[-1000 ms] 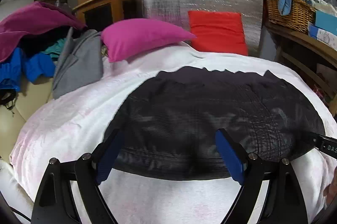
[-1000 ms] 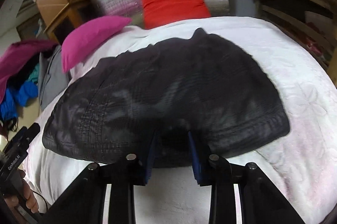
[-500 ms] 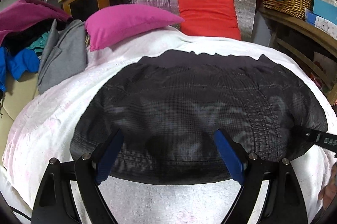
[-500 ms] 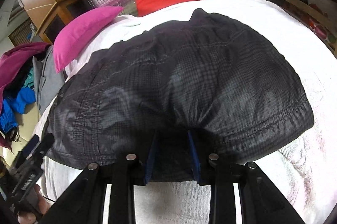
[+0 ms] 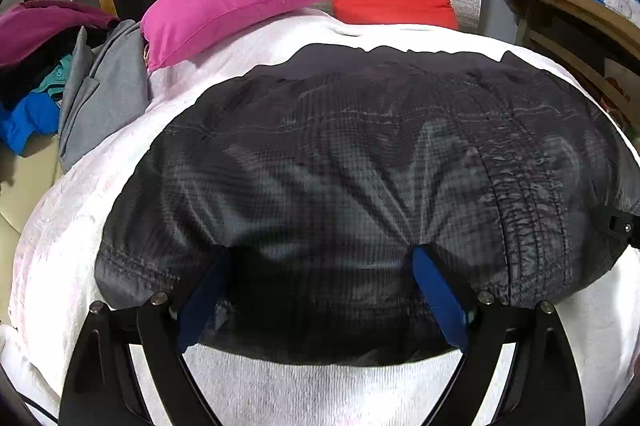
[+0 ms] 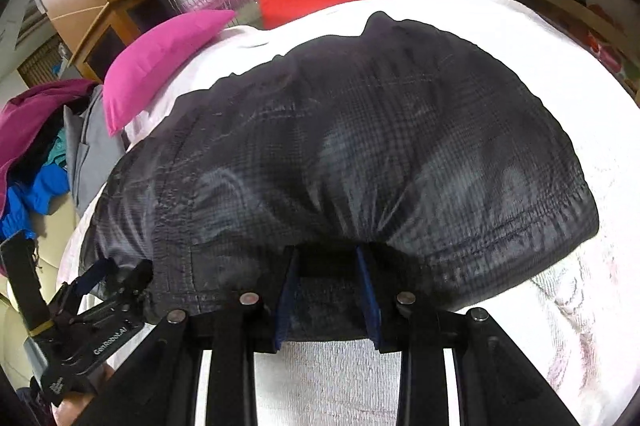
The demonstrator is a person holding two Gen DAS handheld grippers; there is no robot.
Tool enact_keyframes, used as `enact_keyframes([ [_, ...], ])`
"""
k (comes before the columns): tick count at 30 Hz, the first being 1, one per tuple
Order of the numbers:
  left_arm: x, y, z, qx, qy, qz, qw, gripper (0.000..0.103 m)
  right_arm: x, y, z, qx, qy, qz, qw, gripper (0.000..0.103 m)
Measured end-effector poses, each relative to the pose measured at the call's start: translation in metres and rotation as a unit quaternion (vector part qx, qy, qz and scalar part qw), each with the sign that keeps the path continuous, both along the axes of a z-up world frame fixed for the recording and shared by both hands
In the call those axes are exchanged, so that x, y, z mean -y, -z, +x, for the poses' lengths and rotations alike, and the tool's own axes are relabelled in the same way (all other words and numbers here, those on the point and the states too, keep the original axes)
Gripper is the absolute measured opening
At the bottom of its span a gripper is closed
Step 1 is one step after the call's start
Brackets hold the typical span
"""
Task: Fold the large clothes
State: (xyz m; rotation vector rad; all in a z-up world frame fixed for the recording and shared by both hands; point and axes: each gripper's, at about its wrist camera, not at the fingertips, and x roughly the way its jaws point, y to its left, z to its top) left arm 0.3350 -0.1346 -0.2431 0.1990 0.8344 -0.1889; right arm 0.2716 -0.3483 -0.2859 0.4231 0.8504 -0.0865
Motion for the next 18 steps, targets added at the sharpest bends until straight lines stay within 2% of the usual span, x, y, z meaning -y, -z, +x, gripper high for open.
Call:
enact_keyframes([
  [3,-0.005,-0.014,-0.014,0.019,-0.004,0.003,0.9998,0.092,-0.002,-0.009,-0.012,0.019,0.0,-0.004,1.0,0.033],
  [6,-0.011,-0.048,-0.046,0.082,0.002,0.002,0.9966,0.092,-0.007,-0.024,-0.029,0.048,0.003,-0.015,0.999,0.036],
  [8,-0.015,-0.067,-0.062,0.106,0.001,-0.003,0.9943,0.092,-0.011,-0.037,-0.045,0.068,0.01,-0.025,0.997,0.052],
  [9,-0.018,-0.079,-0.075,0.118,0.004,-0.015,0.9929,0.092,-0.014,-0.043,-0.052,0.078,0.012,-0.029,0.996,0.071],
  [10,-0.02,-0.086,-0.081,0.121,0.008,-0.022,0.9924,0.092,-0.02,-0.052,-0.063,0.099,0.013,-0.037,0.994,0.073],
  [13,-0.026,-0.111,-0.103,0.129,0.006,-0.033,0.9911,0.093,-0.037,-0.073,-0.084,0.118,0.016,-0.08,0.99,0.073],
  [18,-0.044,-0.153,-0.132,0.165,-0.031,-0.047,0.9846,0.093,-0.05,-0.11,-0.124,0.145,0.034,-0.107,0.983,0.073],
])
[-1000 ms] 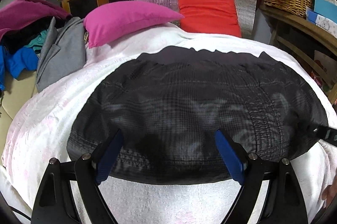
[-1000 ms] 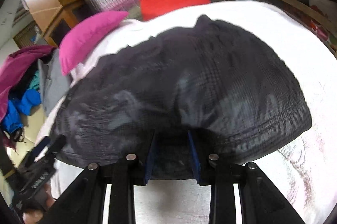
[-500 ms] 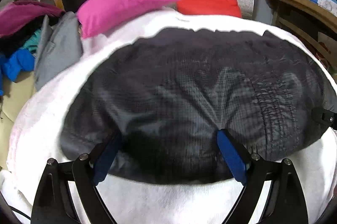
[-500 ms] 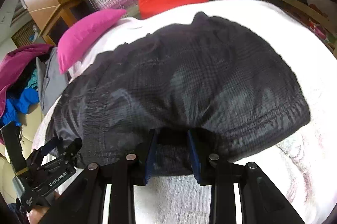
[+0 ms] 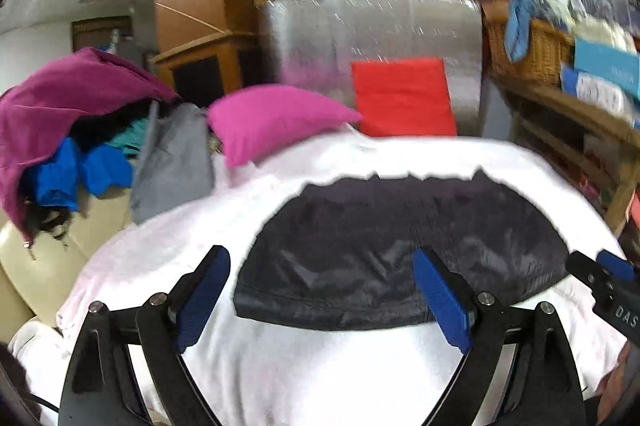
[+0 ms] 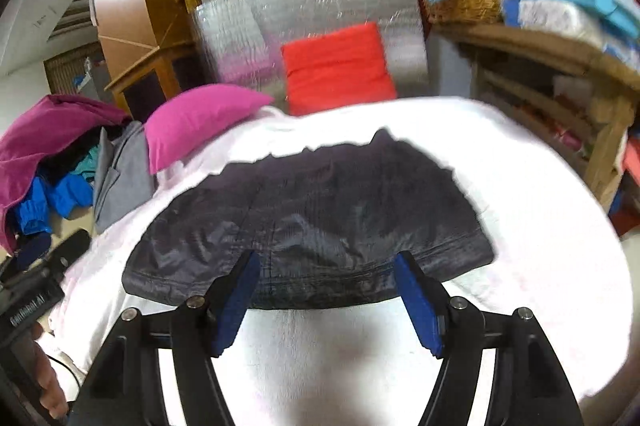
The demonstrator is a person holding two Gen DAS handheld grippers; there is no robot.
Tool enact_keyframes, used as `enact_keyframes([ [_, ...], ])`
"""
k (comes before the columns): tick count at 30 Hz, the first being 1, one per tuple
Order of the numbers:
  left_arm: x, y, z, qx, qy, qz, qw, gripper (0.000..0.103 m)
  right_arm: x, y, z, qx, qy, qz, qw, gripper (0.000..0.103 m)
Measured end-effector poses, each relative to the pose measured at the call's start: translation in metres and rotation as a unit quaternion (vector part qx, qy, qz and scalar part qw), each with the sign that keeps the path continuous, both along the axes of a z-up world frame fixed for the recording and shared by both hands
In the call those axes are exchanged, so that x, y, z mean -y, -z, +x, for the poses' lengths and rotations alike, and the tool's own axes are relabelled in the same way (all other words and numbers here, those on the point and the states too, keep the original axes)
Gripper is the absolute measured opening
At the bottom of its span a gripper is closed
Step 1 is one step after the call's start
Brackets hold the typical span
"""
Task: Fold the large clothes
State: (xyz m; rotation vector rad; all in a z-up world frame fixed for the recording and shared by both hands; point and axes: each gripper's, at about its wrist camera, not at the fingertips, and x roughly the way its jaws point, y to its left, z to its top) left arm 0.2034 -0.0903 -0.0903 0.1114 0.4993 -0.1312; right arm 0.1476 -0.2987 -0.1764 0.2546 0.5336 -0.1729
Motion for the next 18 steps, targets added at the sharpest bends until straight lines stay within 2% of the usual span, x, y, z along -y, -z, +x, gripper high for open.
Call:
enact_keyframes([
  [2,-0.009,-0.014,-0.008,0.01,-0.004,-0.012,0.9999,0.096,-0.003,-0.017,-0.016,0.012,0.01,-0.015,1.0,0.073],
  [6,-0.02,-0.039,-0.027,0.025,-0.028,-0.012,0.9992,0.096,-0.013,-0.051,-0.049,0.031,0.022,-0.05,0.998,0.073],
  [14,-0.042,-0.086,-0.068,0.051,-0.058,-0.028,0.9966,0.097,-0.05,-0.105,-0.112,0.063,0.021,-0.105,0.992,0.074],
  [18,-0.053,-0.109,-0.094,0.074,-0.073,-0.022,0.9944,0.097,-0.066,-0.125,-0.143,0.086,0.021,-0.109,0.99,0.077],
])
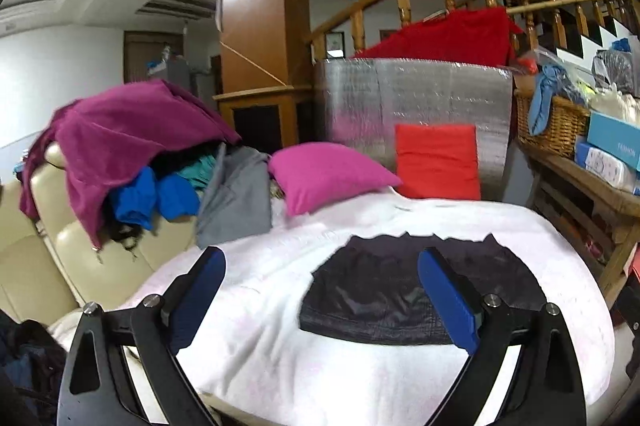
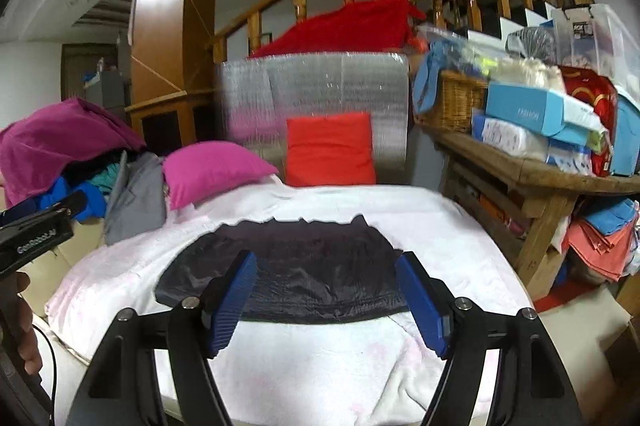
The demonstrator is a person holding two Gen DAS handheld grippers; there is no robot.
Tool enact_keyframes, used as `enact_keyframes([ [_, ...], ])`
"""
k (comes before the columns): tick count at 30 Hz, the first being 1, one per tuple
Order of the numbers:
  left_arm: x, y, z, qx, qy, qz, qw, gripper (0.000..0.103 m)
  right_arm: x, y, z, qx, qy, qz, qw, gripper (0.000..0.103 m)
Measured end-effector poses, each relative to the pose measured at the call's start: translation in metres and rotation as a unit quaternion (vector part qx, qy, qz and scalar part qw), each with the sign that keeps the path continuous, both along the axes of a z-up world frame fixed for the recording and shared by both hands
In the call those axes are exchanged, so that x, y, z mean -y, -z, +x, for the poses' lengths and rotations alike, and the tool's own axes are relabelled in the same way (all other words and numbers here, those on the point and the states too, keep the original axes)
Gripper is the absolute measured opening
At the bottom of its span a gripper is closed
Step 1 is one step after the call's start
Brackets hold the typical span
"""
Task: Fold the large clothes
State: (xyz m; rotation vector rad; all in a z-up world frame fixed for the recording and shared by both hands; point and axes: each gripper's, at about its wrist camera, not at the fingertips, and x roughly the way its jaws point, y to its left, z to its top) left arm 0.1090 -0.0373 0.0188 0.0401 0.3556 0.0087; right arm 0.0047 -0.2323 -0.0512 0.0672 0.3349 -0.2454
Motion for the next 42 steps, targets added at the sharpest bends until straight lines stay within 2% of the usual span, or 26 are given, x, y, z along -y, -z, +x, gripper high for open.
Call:
enact_keyframes([
  [7,-0.013,-0.03,-0.039,0.029,-0.001,-0.004,0.9996,0.1,-0.015,-0.022,-0.029,0.017,0.0,0.02,1.0,0.078],
  [11,-0.014,-0.035,-0.051,0.028,0.019,-0.003,0.9994,0.101,-0.02,-0.023,-0.036,0.016,0.009,0.026,0.999,0.078],
  [17,-0.011,-0.04,-0.067,0.044,0.025,0.021,0.9985,0.101,-0.024,-0.025,-0.042,0.016,0.01,0.033,0.999,0.078],
  [42,-0.024,-0.045,-0.083,0.056,0.033,0.018,0.9978,0.101,-0.043,-0.036,-0.057,0.026,0.014,0.026,0.999,0.078],
])
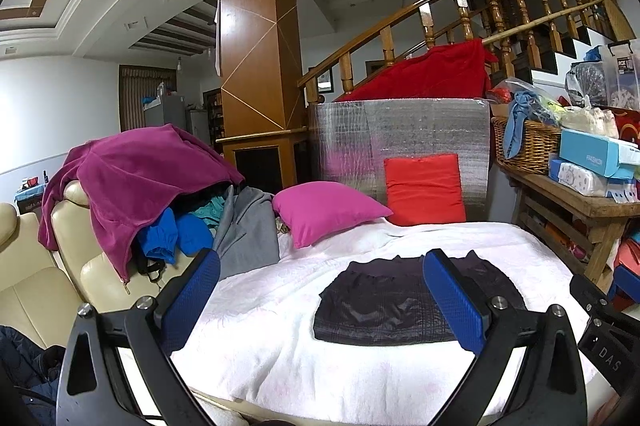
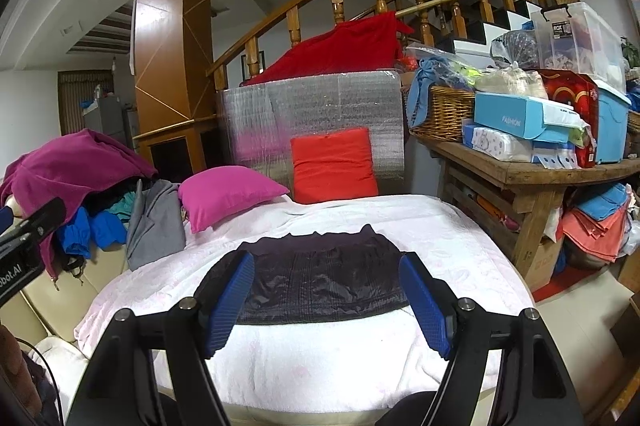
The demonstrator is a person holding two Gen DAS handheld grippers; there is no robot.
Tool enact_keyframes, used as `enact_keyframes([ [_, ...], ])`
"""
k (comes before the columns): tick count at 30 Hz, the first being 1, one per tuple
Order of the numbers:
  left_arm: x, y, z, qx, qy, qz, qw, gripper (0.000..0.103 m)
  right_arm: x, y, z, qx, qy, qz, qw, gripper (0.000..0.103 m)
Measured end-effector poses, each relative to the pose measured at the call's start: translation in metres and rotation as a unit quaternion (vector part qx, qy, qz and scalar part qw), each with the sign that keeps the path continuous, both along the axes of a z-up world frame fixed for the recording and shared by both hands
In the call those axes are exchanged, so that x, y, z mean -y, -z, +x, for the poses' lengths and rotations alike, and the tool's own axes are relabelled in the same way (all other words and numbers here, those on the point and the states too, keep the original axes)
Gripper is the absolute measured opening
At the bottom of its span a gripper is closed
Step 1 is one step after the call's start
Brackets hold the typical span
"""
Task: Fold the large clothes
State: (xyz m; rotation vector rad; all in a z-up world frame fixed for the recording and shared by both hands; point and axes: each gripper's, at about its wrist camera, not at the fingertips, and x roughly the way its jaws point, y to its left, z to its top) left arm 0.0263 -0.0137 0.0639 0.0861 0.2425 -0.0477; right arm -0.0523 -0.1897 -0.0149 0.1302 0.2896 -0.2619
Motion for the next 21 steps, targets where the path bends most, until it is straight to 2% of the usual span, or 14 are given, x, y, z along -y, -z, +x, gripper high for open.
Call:
enact_keyframes([
  [21,-0.015,-0.005,-0.009,0.01,-0.001,-0.013,0.9999,0.101,-0.024,-0.012,-0.008,0.014,-0.003,-0.018,1.0,0.078],
])
